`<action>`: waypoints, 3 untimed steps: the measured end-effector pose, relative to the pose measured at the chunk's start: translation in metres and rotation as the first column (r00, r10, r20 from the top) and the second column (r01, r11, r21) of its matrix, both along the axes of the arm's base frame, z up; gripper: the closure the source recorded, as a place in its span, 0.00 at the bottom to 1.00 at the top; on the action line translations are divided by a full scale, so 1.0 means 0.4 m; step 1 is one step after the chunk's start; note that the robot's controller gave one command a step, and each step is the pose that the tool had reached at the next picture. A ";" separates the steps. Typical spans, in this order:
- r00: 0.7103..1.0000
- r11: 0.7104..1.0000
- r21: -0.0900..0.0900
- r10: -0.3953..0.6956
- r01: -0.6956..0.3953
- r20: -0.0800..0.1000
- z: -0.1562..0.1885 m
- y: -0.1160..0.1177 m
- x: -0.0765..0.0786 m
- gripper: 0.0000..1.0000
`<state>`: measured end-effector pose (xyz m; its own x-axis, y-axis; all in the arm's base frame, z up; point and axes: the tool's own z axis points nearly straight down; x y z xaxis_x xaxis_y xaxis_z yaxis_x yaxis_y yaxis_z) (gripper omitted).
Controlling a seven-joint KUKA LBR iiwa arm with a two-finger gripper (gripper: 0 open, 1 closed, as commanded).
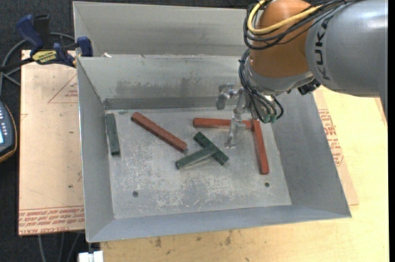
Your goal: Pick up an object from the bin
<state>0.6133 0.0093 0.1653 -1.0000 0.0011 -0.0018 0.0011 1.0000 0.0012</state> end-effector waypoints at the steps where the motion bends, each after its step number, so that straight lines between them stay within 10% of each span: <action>1: 0.984 0.984 0.002 -0.180 0.180 -0.005 -0.237 0.121 0.049 0.00; 2: 1.000 1.000 0.002 0.009 -0.009 0.002 -0.234 0.306 -0.003 0.00; 3: 1.000 1.000 0.005 0.006 -0.006 0.012 -0.226 0.305 0.005 1.00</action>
Offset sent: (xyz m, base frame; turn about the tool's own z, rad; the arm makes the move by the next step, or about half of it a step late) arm 0.0192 0.0449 -0.0953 0.1844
